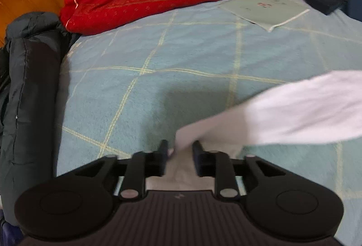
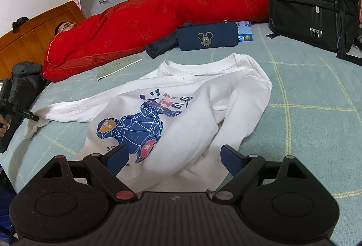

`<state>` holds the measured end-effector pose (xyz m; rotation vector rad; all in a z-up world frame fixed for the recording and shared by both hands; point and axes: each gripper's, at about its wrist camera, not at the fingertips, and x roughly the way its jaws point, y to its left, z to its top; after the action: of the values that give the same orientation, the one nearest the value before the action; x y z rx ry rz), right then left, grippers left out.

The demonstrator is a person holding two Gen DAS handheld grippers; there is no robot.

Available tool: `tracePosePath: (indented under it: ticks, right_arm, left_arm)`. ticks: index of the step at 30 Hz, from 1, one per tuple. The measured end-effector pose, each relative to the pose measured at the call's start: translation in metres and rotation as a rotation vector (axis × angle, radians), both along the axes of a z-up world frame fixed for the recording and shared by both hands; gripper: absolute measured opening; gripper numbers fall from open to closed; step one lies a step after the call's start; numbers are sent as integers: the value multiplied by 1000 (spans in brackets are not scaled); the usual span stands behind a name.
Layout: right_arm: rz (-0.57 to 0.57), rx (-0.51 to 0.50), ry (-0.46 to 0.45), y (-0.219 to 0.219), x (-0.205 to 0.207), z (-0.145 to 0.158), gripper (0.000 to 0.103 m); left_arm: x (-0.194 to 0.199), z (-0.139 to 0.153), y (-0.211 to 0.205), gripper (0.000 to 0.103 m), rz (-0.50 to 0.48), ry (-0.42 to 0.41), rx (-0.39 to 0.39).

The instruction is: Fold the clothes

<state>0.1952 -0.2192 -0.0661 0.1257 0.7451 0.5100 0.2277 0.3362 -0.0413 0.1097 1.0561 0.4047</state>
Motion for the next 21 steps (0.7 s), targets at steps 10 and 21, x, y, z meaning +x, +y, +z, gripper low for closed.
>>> tracePosePath:
  ticks: [10,21]
  right_arm:
    - [-41,-18,11,-12,-12,-2,92]
    - [-48,-135,66,-23,-39,-21,94]
  left_arm:
    - [-55,28,-87,65,-243,-55,-8]
    - [-109,14,-233,75,-580,-115,-84]
